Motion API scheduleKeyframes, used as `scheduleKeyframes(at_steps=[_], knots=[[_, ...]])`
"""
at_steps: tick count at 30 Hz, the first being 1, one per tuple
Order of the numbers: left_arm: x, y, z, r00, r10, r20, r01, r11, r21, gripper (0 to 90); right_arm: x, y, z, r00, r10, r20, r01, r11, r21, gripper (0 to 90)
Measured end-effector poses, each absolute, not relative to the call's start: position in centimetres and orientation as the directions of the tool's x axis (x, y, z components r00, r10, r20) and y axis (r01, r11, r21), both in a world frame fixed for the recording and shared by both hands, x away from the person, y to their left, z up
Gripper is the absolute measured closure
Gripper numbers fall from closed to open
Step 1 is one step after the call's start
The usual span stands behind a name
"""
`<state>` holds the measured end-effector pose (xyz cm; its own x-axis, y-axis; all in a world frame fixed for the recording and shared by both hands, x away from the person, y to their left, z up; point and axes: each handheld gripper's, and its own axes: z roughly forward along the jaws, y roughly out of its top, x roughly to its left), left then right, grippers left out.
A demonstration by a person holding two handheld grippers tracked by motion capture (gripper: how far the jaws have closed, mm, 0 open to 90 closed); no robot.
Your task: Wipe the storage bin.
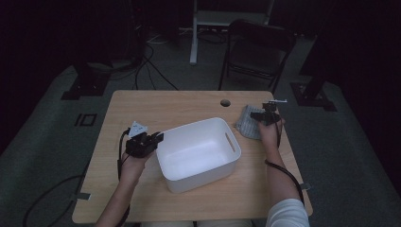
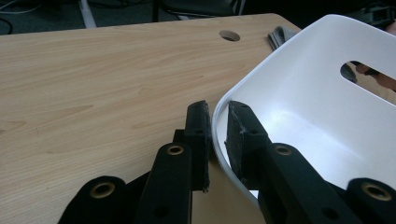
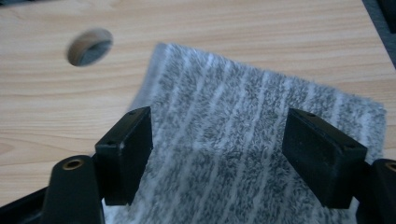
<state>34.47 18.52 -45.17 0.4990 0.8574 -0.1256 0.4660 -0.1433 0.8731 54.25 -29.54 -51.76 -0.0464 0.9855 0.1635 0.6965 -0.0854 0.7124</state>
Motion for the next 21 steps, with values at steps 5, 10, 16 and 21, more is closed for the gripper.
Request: scheduleKeyframes(at_steps=[5, 10, 16, 21], knots=[[34.4, 18.6, -45.2, 0.500, 0.856, -0.129, 0.467, -0.141, 0.873, 79.1, 54.9, -29.0, -53.2, -0.044, 0.991, 0.125, 0.730, -0.053, 0.681, 18.9], [34.4, 18.6, -45.2, 0.501, 0.855, -0.130, 0.467, -0.141, 0.873, 79.0, 54.7, -28.1, -53.9, -0.059, 0.997, 0.058, 0.717, 0.002, 0.697, 17.6], [34.5, 18.6, -45.2, 0.501, 0.856, -0.129, 0.462, -0.139, 0.876, 79.0, 54.7, -28.1, -53.9, -0.099, 0.995, 0.030, 0.724, 0.052, 0.688, 25.3], [34.6, 18.6, -45.2, 0.504, 0.853, -0.133, 0.462, -0.137, 0.876, 79.0, 54.3, -27.6, -53.4, -0.155, 0.987, 0.030, 0.722, 0.092, 0.686, 55.3]])
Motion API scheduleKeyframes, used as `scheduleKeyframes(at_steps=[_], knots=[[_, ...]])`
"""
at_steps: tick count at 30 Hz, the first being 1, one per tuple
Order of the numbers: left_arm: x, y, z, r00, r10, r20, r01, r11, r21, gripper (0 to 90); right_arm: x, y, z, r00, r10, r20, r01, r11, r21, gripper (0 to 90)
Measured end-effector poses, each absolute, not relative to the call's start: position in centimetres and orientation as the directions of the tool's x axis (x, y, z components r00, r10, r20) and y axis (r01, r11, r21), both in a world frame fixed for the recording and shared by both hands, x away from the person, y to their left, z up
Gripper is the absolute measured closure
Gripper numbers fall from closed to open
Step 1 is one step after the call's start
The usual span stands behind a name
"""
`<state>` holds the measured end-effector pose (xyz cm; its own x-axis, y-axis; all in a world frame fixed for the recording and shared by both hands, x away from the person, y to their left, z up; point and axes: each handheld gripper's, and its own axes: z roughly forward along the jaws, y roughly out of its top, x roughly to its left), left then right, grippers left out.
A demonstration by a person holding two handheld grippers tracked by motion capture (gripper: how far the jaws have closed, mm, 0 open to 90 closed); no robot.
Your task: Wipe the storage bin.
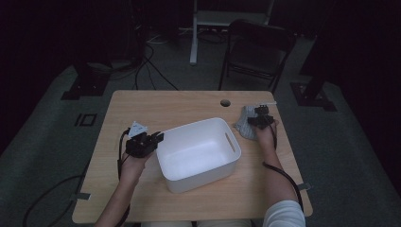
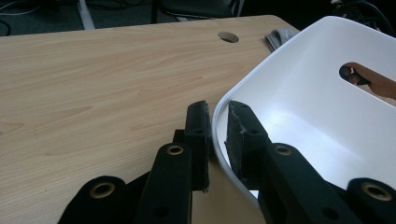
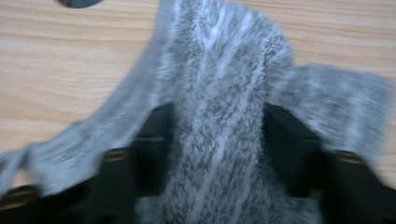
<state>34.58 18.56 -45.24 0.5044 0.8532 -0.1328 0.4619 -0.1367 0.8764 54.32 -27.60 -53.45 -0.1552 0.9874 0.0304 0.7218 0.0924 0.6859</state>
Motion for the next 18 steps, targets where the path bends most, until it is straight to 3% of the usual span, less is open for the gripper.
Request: scheduleKeyframes(at_steps=[2, 4, 13, 18], knots=[[34.6, 18.6, -45.2, 0.506, 0.852, -0.135, 0.462, -0.136, 0.876, 79.0, 54.0, -27.3, -53.4, -0.160, 0.986, 0.041, 0.719, 0.088, 0.689, 66.8], [34.6, 18.6, -45.3, 0.508, 0.850, -0.138, 0.463, -0.133, 0.876, 79.0, 53.8, -26.9, -53.2, -0.158, 0.987, 0.042, 0.723, 0.087, 0.685, 71.7], [34.7, 18.6, -45.3, 0.504, 0.853, -0.139, 0.465, -0.132, 0.876, 79.0, 51.6, -27.3, -51.3, -0.193, 0.979, 0.065, 0.698, 0.091, 0.710, 74.0], [34.7, 18.6, -45.2, 0.505, 0.853, -0.136, 0.464, -0.135, 0.875, 79.1, 48.7, -28.4, -48.6, -0.263, 0.955, 0.135, 0.637, 0.068, 0.768, 74.7]])
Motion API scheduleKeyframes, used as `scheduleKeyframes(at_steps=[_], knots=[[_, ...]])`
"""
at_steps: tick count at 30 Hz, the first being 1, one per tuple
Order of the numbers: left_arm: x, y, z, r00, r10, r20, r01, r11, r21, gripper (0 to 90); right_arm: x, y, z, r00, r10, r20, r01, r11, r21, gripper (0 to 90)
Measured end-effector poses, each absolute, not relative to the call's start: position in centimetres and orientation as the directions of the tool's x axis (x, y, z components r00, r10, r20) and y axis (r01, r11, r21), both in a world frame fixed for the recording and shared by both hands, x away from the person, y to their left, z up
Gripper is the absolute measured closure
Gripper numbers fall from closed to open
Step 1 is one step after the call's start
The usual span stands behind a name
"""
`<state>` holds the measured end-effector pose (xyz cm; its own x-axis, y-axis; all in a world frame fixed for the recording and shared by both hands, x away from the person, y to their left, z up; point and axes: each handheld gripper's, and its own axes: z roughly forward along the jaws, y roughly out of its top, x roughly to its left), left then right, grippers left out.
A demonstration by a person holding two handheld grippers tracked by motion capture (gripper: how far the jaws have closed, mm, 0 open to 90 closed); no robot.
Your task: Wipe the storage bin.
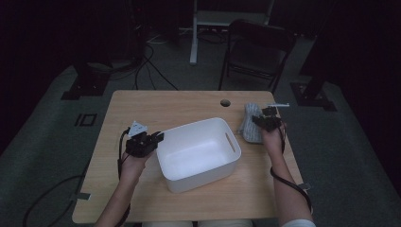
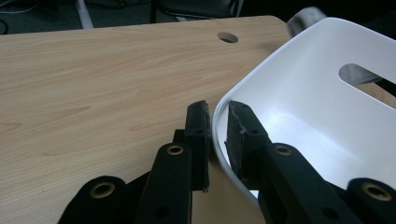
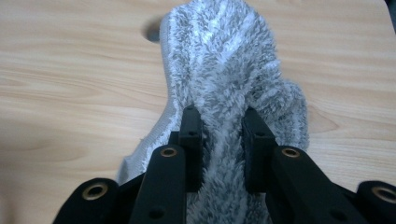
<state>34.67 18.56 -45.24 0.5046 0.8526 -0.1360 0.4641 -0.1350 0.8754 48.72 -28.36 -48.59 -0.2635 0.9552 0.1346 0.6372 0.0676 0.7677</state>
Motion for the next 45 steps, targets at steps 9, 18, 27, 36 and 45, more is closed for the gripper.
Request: scheduleKeyframes(at_steps=[9, 18, 27, 36, 45], knots=[[34.7, 18.7, -45.3, 0.509, 0.849, -0.142, 0.459, -0.128, 0.879, 79.1, 41.8, -28.8, -45.6, -0.395, 0.906, 0.150, 0.529, 0.091, 0.844, 74.9], [34.7, 18.6, -45.3, 0.510, 0.849, -0.136, 0.457, -0.134, 0.879, 79.1, 35.7, -29.3, -44.4, -0.488, 0.861, 0.144, 0.471, 0.121, 0.874, 74.9], [34.9, 18.6, -45.3, 0.516, 0.846, -0.131, 0.454, -0.140, 0.880, 79.1, 31.4, -28.7, -41.8, -0.620, 0.768, 0.161, 0.382, 0.115, 0.917, 74.7], [35.1, 18.7, -45.4, 0.520, 0.843, -0.138, 0.447, -0.131, 0.885, 79.1, 29.4, -28.6, -39.9, -0.724, 0.649, 0.234, 0.330, 0.028, 0.944, 74.7], [35.1, 18.7, -45.4, 0.520, 0.843, -0.141, 0.448, -0.128, 0.885, 79.1, 30.2, -28.3, -40.9, -0.720, 0.657, 0.223, 0.348, 0.065, 0.935, 74.5]])
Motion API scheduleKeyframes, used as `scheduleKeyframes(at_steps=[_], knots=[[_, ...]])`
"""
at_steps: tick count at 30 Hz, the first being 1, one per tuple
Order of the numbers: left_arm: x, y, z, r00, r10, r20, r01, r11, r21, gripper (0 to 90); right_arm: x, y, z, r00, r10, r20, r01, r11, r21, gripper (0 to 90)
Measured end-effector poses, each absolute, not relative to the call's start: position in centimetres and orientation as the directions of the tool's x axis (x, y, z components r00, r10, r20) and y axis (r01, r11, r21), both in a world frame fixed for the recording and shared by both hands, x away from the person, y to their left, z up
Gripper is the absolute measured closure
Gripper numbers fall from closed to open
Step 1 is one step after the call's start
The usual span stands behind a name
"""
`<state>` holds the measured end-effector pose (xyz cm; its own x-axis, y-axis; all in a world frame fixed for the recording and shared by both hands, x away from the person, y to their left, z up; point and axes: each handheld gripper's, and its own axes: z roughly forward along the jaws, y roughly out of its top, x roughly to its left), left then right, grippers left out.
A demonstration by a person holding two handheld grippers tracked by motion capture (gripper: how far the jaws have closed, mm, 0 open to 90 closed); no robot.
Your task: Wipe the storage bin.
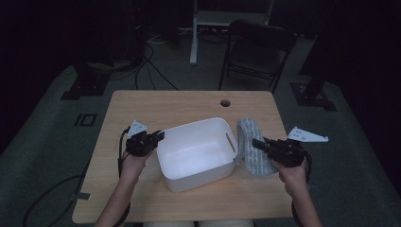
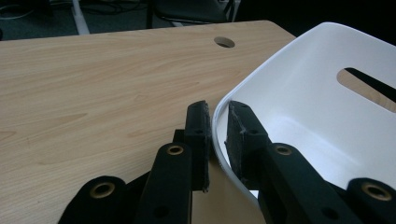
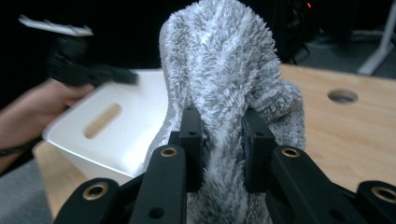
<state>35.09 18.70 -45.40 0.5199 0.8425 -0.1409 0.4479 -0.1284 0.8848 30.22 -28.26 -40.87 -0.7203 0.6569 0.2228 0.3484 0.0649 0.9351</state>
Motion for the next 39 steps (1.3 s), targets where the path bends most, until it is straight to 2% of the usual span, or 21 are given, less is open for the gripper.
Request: scheduleKeyframes(at_steps=[4, 10, 12, 39], knots=[[35.1, 18.7, -45.4, 0.518, 0.844, -0.141, 0.448, -0.127, 0.885, 79.0, 31.3, -27.4, -42.6, -0.702, 0.673, 0.232, 0.389, 0.089, 0.917, 74.5], [35.1, 18.6, -45.4, 0.514, 0.846, -0.138, 0.446, -0.126, 0.886, 79.1, 32.1, -25.4, -44.5, -0.683, 0.707, 0.182, 0.416, 0.172, 0.893, 74.6], [35.1, 18.6, -45.4, 0.511, 0.848, -0.139, 0.445, -0.123, 0.887, 79.1, 32.2, -25.5, -44.8, -0.681, 0.700, 0.214, 0.429, 0.145, 0.892, 74.6], [34.9, 18.0, -45.5, 0.488, 0.866, -0.108, 0.435, -0.134, 0.890, 78.8, 32.8, -24.6, -46.3, -0.609, 0.761, 0.224, 0.475, 0.123, 0.872, 76.6]])
